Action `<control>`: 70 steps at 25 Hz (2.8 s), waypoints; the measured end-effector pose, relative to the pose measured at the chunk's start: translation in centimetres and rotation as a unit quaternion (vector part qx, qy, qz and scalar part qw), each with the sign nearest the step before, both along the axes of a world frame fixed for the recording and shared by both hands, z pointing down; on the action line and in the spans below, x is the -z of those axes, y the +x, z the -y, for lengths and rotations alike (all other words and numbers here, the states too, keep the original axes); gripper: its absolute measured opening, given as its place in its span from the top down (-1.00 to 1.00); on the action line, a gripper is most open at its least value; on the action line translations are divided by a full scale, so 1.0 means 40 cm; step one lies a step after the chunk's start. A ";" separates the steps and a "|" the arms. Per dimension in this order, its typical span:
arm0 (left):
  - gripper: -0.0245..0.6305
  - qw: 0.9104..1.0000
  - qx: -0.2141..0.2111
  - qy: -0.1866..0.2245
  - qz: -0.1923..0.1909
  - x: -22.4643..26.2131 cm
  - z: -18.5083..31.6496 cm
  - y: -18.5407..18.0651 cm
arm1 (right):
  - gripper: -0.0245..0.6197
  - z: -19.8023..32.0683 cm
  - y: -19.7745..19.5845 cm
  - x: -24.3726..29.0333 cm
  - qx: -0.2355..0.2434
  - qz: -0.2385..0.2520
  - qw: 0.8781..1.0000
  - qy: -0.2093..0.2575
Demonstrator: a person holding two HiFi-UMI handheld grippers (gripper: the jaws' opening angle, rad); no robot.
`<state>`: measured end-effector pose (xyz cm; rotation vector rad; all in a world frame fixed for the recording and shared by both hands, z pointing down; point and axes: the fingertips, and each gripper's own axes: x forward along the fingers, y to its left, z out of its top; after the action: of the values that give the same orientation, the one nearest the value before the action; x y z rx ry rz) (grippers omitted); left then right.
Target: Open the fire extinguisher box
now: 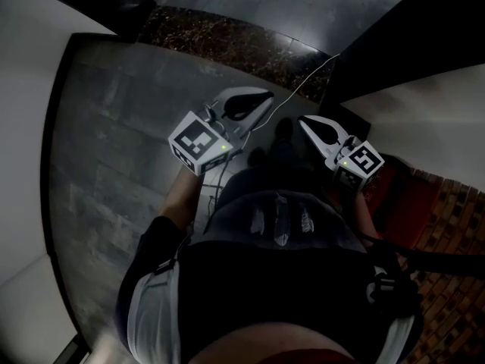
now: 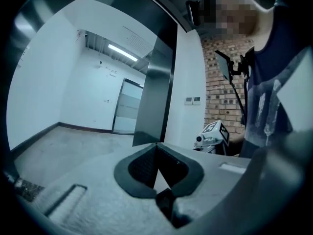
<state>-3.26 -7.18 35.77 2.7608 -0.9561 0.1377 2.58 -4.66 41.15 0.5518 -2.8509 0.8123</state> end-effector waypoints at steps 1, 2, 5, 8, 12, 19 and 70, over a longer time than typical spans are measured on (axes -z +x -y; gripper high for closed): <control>0.93 1.000 0.002 0.003 0.005 0.001 0.022 -0.004 | 0.92 0.026 -0.011 -0.001 0.008 0.007 1.000 0.001; 0.93 1.000 0.005 0.007 0.013 0.004 0.047 -0.006 | 0.92 0.053 -0.021 -0.001 0.015 0.012 1.000 0.003; 0.93 0.999 0.015 0.021 0.045 0.015 0.141 0.001 | 0.92 0.141 -0.040 0.001 0.039 0.031 0.999 0.009; 0.93 0.997 0.026 0.028 0.072 0.028 0.243 0.038 | 0.92 0.240 -0.019 0.015 0.054 0.052 0.997 0.011; 0.93 0.994 0.040 0.030 0.102 0.044 0.334 0.062 | 0.92 0.349 0.018 0.022 0.068 0.070 0.995 0.011; 0.93 0.993 0.074 0.013 0.094 0.034 0.434 0.057 | 0.92 0.473 0.059 0.020 0.067 0.073 0.995 0.015; 0.93 0.996 0.073 -0.022 0.054 -0.006 1.522 -0.243 | 0.92 1.458 -0.274 0.006 0.059 0.010 0.997 0.040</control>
<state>-12.98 -68.06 36.02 2.6561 -1.1623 0.2824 -8.38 -62.98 40.89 0.3834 -2.9118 0.6907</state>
